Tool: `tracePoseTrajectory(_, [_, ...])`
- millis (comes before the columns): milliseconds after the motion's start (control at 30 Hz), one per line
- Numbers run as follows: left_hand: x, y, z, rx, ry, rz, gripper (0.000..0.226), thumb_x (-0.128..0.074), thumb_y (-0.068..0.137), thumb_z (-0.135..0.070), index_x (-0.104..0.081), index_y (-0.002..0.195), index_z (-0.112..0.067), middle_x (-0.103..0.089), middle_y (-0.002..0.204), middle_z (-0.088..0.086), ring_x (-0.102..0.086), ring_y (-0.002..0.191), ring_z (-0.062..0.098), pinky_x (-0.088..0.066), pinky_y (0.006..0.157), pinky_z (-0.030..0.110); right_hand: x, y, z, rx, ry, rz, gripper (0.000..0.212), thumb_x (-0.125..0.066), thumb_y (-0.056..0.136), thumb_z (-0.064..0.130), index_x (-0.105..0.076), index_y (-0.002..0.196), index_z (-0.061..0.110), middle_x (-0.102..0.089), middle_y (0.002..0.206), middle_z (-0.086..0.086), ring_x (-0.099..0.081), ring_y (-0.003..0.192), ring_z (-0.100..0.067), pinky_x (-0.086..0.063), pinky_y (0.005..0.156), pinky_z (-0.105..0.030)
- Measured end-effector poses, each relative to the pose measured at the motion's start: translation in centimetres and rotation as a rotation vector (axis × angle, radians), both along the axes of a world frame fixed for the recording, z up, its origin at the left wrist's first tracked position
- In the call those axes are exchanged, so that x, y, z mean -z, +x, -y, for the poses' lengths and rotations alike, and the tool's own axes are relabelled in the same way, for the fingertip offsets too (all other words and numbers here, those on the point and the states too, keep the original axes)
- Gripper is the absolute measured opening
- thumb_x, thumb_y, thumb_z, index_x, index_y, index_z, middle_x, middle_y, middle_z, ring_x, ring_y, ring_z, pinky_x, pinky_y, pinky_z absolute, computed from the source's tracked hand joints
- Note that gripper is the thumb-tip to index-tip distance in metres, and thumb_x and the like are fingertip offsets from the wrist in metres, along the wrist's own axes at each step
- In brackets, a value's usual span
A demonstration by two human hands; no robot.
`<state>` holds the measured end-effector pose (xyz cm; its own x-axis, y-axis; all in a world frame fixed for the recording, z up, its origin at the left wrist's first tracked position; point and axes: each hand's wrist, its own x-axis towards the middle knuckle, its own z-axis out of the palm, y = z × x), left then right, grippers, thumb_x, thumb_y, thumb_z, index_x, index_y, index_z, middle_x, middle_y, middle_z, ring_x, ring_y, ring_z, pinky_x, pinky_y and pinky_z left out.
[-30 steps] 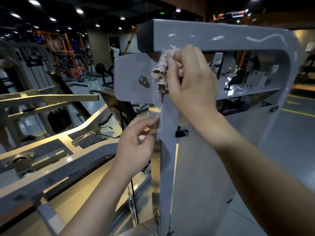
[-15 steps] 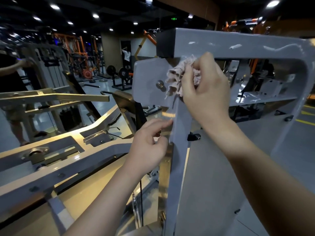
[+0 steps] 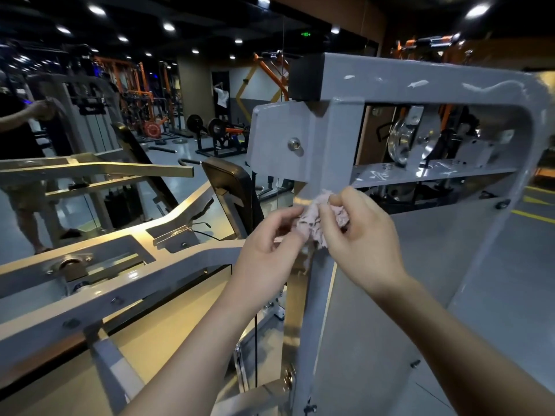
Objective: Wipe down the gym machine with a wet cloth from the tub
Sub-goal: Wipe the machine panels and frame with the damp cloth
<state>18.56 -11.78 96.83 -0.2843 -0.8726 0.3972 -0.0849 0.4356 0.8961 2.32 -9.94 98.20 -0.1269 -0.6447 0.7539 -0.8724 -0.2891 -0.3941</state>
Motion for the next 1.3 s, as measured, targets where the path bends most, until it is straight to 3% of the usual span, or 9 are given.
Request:
tracePoseTrajectory(200, [0.6, 1.0, -0.7, -0.003, 0.002, -0.107, 0.016, -0.062, 0.102, -0.024, -0.073, 0.113, -0.024, -0.076, 0.098, -0.002, -0.072, 0.088, 0.015, -0.058, 0.080, 0.034, 0.2, 0.6, -1.5, -0.359, 0.221, 0.298, 0.009, -0.059, 0.103, 0.026, -0.064, 0.097, 0.030, -0.067, 0.076, 0.019, -0.062, 0.071, -0.001, -0.042, 0.064, -0.016])
tracePoseTrajectory(400, [1.0, 2.3, -0.4, -0.035, 0.208, -0.329, 0.030, -0.055, 0.104, -0.038, -0.077, 0.102, -0.019, -0.075, 0.090, 0.004, -0.067, 0.080, 0.015, -0.057, 0.081, 0.039, 0.7, -0.6, -1.4, -0.395, 0.283, 0.366, 0.012, -0.060, 0.102, 0.022, -0.068, 0.094, 0.027, -0.064, 0.077, 0.006, -0.056, 0.070, -0.009, -0.043, 0.066, -0.025])
tracePoseTrajectory(533, [0.7, 2.5, -0.8, -0.020, 0.199, -0.301, 0.032, -0.054, 0.103, -0.042, -0.078, 0.102, -0.021, -0.077, 0.095, 0.006, -0.069, 0.083, 0.018, -0.059, 0.079, 0.039, 0.6, -0.2, -1.8, -0.390, 0.378, 0.254, 0.016, -0.058, 0.101, 0.030, -0.062, 0.088, 0.023, -0.061, 0.076, 0.005, -0.057, 0.071, -0.016, -0.046, 0.068, -0.038])
tracePoseTrajectory(700, [0.4, 2.3, -1.0, 0.106, 0.240, -0.233, 0.035, -0.053, 0.104, -0.037, -0.072, 0.110, -0.008, -0.075, 0.096, 0.016, -0.069, 0.085, 0.027, -0.058, 0.085, 0.050, 0.9, 0.5, -2.1, -0.593, 0.455, 0.436, 0.025, -0.067, 0.091, 0.049, -0.061, 0.104, 0.028, -0.060, 0.082, 0.022, -0.059, 0.074, -0.005, -0.052, 0.069, -0.024])
tracePoseTrajectory(833, [0.1, 2.4, -1.1, 0.127, 0.325, -0.233, 0.039, -0.048, 0.107, -0.039, -0.073, 0.107, -0.009, -0.076, 0.099, 0.016, -0.071, 0.089, 0.026, -0.057, 0.091, 0.053, 1.3, 0.8, -1.9, -0.584, 0.502, 0.431, 0.027, -0.075, 0.089, 0.034, -0.062, 0.112, 0.030, -0.062, 0.085, 0.021, -0.059, 0.076, -0.007, -0.054, 0.077, -0.029])
tracePoseTrajectory(1000, [0.5, 2.8, -1.0, 0.170, 0.316, -0.018, 0.056, -0.056, 0.089, -0.076, -0.070, 0.115, -0.028, -0.077, 0.109, 0.006, -0.072, 0.107, 0.027, -0.051, 0.102, 0.056, 1.2, 0.6, -1.8, -0.526, 0.502, 0.485, 0.016, -0.068, 0.098, 0.018, -0.063, 0.086, 0.008, -0.059, 0.070, -0.002, -0.052, 0.067, -0.020, -0.043, 0.067, -0.038])
tracePoseTrajectory(1100, [1.1, 2.6, -0.9, 0.270, 0.444, -0.089, 0.050, -0.080, 0.087, -0.030, -0.055, 0.129, -0.017, -0.074, 0.116, 0.008, -0.074, 0.103, 0.025, -0.059, 0.090, 0.045, 0.8, 0.6, -2.1, -0.417, 0.455, 0.498, 0.020, -0.059, 0.103, 0.027, -0.058, 0.086, 0.016, -0.055, 0.067, -0.003, -0.046, 0.061, -0.018, -0.039, 0.063, -0.037])
tracePoseTrajectory(1167, [1.2, 2.5, -1.0, 0.278, 0.460, -0.112, 0.045, -0.072, 0.091, -0.002, -0.049, 0.129, -0.011, -0.070, 0.113, 0.014, -0.074, 0.094, 0.022, -0.060, 0.079, 0.040, 0.7, 0.5, -2.2, -0.352, 0.446, 0.494, 0.025, -0.052, 0.104, 0.039, -0.054, 0.088, 0.021, -0.055, 0.068, -0.010, -0.046, 0.060, -0.018, -0.039, 0.062, -0.036])
tracePoseTrajectory(1300, [0.8, 2.7, -0.8, 0.216, 0.435, -0.186, 0.046, -0.066, 0.096, -0.003, -0.039, 0.127, -0.022, -0.070, 0.092, 0.022, -0.068, 0.079, 0.028, -0.056, 0.080, 0.049, 1.1, -0.1, -2.0, -0.371, 0.431, 0.595, 0.013, -0.051, 0.104, 0.039, -0.049, 0.099, 0.028, -0.053, 0.069, -0.008, -0.044, 0.062, -0.022, -0.037, 0.062, -0.040])
